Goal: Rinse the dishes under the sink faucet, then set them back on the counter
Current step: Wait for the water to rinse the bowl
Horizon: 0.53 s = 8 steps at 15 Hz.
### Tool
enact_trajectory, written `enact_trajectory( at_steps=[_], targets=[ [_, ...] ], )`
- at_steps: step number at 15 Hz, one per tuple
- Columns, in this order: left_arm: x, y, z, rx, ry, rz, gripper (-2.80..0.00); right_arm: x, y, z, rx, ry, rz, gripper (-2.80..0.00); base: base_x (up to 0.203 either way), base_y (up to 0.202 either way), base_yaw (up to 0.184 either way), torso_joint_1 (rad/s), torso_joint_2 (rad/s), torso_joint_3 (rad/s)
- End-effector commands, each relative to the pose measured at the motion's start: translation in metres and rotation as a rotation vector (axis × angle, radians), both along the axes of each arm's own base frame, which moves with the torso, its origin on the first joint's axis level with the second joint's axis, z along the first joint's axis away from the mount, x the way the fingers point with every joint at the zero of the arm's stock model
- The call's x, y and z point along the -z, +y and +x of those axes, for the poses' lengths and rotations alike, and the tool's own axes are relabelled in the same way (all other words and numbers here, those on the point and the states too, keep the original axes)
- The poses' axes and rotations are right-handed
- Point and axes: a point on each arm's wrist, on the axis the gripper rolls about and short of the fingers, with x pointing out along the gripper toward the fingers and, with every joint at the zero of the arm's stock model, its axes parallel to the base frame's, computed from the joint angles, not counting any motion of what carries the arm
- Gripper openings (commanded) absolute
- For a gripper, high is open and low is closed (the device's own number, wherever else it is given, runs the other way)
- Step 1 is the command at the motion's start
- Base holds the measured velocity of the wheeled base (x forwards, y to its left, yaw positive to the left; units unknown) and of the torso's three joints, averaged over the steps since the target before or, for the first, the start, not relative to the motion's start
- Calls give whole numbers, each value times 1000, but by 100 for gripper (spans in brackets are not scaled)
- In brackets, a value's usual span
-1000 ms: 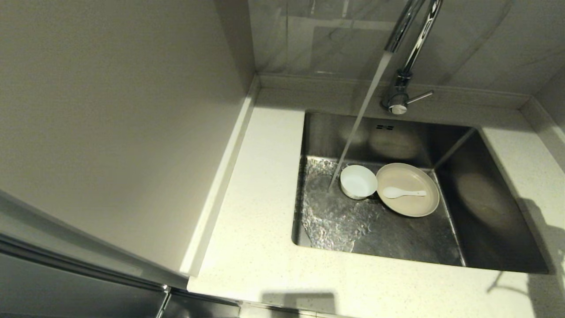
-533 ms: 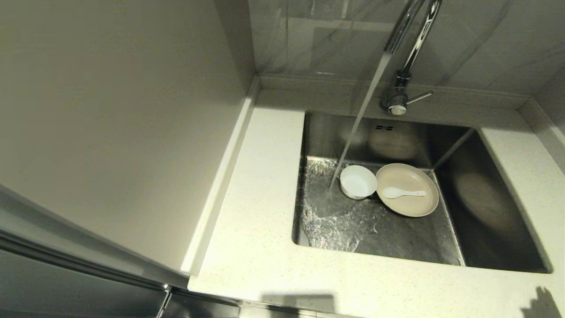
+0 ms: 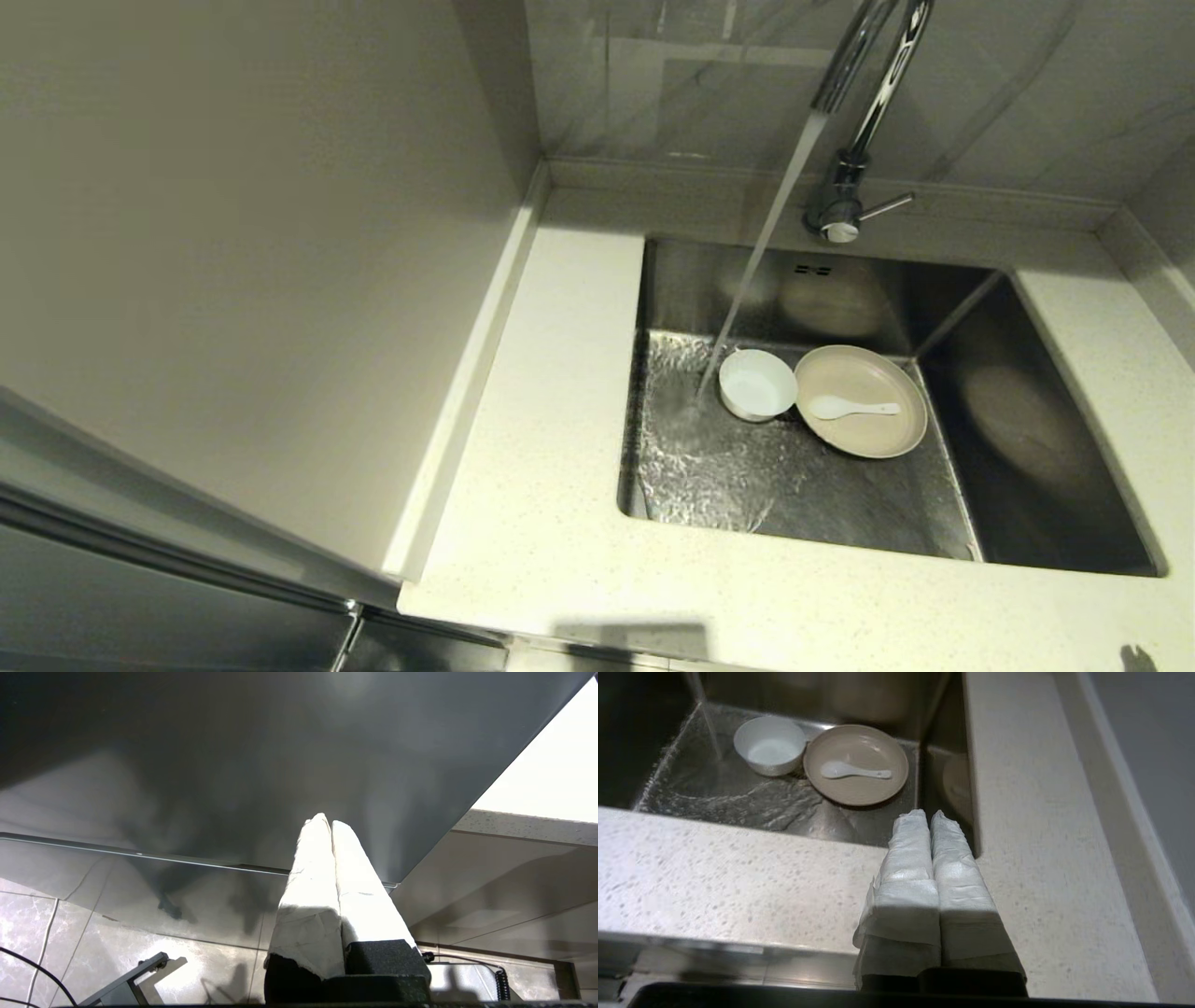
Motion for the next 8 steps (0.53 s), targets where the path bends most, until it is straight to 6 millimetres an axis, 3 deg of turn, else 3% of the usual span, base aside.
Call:
enact_trajectory(
  at_steps=[1, 8],
  targets=[
    [0, 0, 0, 0, -3, -1, -280, 4, 0, -1, -51, -3, 0, -280, 0, 0, 0, 0, 0, 0],
    [0, 0, 0, 0, -3, -1, -280, 37, 2, -25, -176, 30, 8, -280, 0, 0, 0, 0, 0, 0]
  ],
)
